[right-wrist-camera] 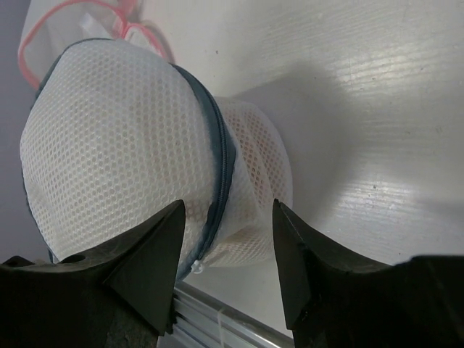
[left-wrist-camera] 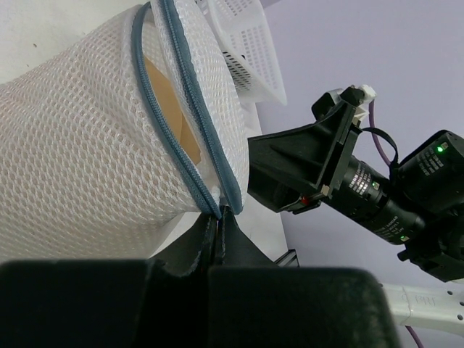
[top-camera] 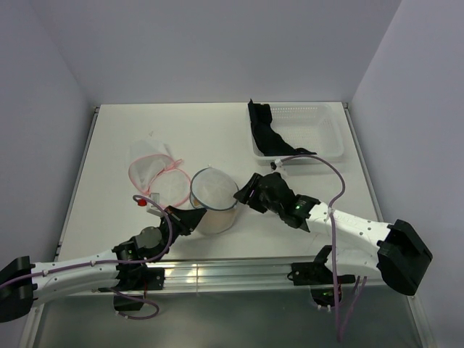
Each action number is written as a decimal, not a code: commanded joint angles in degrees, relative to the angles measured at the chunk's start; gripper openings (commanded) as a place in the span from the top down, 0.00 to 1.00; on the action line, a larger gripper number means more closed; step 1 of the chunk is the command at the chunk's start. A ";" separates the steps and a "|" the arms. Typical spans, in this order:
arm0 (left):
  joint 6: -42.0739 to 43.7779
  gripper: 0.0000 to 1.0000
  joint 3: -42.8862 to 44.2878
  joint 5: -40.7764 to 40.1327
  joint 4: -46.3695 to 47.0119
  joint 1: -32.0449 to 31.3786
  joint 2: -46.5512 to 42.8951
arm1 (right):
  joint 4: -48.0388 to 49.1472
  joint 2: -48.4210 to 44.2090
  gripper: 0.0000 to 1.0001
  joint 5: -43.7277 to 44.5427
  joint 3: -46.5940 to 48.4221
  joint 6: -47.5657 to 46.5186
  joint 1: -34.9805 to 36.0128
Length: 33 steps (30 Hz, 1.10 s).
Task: Place the bra in the laundry bag and zip it closed
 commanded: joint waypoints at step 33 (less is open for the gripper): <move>1.82 0.97 9.73 -0.10 -21.21 2.89 6.49 | 15.83 -10.93 1.00 -1.78 -11.67 10.79 -2.55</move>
